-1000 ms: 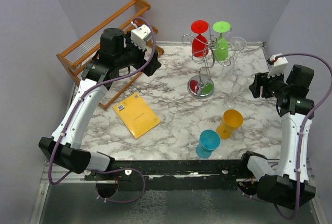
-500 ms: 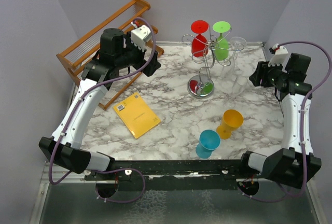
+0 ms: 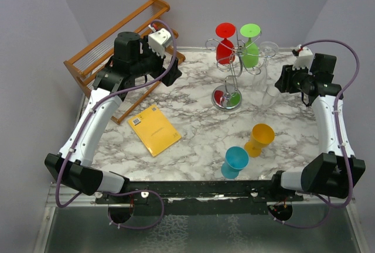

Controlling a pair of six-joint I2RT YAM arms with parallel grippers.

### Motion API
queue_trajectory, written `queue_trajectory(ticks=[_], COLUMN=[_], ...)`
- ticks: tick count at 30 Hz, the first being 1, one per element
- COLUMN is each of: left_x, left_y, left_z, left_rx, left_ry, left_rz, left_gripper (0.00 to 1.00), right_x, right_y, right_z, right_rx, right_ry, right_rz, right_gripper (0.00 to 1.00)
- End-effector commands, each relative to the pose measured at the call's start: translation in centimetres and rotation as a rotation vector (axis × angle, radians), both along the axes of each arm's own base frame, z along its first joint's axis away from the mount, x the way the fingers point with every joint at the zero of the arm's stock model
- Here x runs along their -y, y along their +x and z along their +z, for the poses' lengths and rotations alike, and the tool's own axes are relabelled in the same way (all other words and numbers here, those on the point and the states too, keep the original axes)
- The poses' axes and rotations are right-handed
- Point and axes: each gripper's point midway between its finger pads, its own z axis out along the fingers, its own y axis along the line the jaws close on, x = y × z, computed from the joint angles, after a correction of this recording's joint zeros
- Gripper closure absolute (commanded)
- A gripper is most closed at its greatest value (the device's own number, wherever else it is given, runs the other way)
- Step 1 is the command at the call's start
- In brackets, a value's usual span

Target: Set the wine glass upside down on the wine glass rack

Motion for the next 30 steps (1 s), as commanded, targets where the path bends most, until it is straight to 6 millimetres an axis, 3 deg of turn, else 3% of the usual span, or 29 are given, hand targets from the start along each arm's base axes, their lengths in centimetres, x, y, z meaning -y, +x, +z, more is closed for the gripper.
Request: queue_trajectory(ticks=[1, 14, 30], left_x=[0.2, 0.2, 0.2], left_y=[0.4, 0.3, 0.2], left_z=[1.2, 1.1, 1.2], left_rx=[0.032, 0.027, 0.027], left_ry=[-0.014, -0.018, -0.017], left_rz=[-0.013, -0.016, -0.019], left_gripper=[0.01, 0.01, 0.01], right_x=[0.7, 0.5, -0.4], right_y=[0.2, 0.1, -0.9], right_z=[-0.3, -1.9, 1.1], right_rx=[0.01, -0.046, 0.019], right_ry=[-0.058, -0.092, -0.083], right_rz=[-0.029, -0.022, 0.015], right_gripper=[0.61, 0.71, 0.71])
